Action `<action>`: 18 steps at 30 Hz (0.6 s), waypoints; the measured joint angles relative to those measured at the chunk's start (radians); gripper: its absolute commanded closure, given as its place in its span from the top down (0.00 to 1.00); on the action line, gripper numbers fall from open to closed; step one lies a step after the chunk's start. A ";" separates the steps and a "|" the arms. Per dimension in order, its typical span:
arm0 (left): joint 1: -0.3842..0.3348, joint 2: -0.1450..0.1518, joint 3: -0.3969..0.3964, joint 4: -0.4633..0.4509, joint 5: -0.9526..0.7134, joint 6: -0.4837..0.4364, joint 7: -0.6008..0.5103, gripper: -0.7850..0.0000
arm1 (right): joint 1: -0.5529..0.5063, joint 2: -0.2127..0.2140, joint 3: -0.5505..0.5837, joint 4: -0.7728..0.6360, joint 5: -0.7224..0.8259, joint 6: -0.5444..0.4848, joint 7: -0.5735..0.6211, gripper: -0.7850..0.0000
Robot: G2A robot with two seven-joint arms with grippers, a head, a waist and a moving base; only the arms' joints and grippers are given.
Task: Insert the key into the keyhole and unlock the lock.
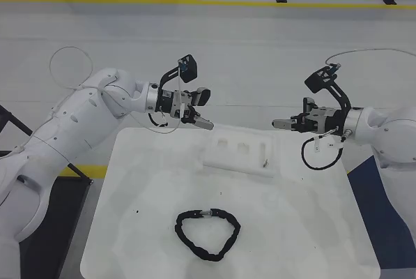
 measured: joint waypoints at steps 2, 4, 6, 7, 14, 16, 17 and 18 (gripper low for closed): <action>0.000 0.000 0.000 0.000 0.000 0.000 0.000 1.00 | 0.000 0.000 0.000 0.000 0.000 0.000 0.000 1.00; 0.000 0.000 0.000 0.000 0.000 0.000 0.000 1.00 | 0.000 0.000 0.000 0.000 0.000 0.000 0.000 1.00; 0.000 0.000 0.000 0.000 0.000 0.000 0.000 1.00 | 0.000 0.000 0.000 0.000 0.000 0.000 0.000 1.00; 0.000 0.000 0.000 0.000 0.000 0.000 0.000 1.00 | 0.000 0.000 0.000 0.000 0.000 0.000 0.000 1.00; 0.000 0.000 0.000 0.000 0.000 0.000 0.000 1.00 | -0.022 0.001 -0.003 0.011 -0.020 0.006 -0.025 1.00; 0.000 0.000 0.000 0.000 0.000 0.000 0.000 1.00 | -0.040 0.003 -0.003 0.023 -0.036 0.015 -0.033 1.00; 0.000 0.000 0.000 0.000 0.000 0.000 0.000 1.00 | -0.052 0.004 -0.003 0.033 -0.042 0.020 -0.034 1.00; 0.000 0.000 0.000 0.000 0.000 0.000 0.000 1.00 | -0.060 0.005 -0.003 0.041 -0.047 0.025 -0.033 1.00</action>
